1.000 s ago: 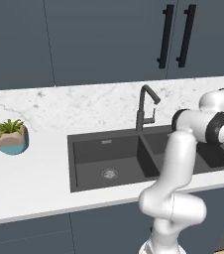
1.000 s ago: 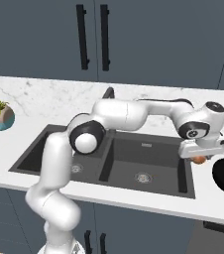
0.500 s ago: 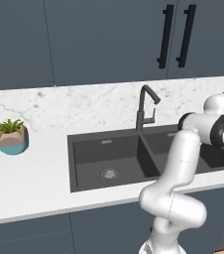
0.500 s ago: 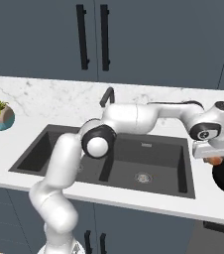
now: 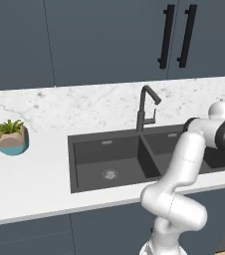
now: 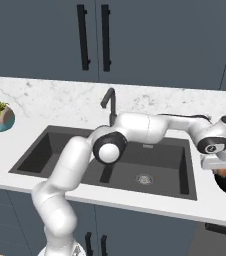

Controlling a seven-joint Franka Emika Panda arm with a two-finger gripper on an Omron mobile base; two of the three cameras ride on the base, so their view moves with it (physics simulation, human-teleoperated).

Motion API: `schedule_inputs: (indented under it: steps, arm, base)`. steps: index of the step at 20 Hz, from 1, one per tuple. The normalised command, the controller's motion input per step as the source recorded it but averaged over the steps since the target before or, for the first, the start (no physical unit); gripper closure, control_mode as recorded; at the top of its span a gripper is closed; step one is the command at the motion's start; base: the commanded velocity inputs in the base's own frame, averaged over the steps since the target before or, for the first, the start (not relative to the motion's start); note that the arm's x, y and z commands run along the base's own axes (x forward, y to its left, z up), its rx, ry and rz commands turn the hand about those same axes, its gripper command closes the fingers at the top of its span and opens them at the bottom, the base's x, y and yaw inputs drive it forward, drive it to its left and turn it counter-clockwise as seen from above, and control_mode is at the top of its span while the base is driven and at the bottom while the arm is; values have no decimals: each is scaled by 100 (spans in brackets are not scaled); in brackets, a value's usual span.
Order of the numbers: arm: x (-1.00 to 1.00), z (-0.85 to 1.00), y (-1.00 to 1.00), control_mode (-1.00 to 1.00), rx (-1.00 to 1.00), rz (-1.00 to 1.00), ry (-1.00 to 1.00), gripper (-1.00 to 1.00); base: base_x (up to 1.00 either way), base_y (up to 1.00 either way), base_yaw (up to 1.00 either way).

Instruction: Pick the onion from the sink and place it in the bowl. Then pick the bowl and place it in the microwave. Then close the microwave door and press the start button.

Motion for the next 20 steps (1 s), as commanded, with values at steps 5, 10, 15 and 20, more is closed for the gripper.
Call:
schedule_inputs:
  steps: [5,10,15,20]
  arm:
    - [5,0,-39,-100,0,-6,0,100]
    - [4,-40,-9,-100,0,-1,0,100]
    - [2,-62,10,-100,0,0,0,-100]
    - [-7,-3,0,-100,0,0,-6,-100]
  base:
    - [0,0,0]
    - [0,0,0]
    - [0,0,0]
    - [0,0,0]
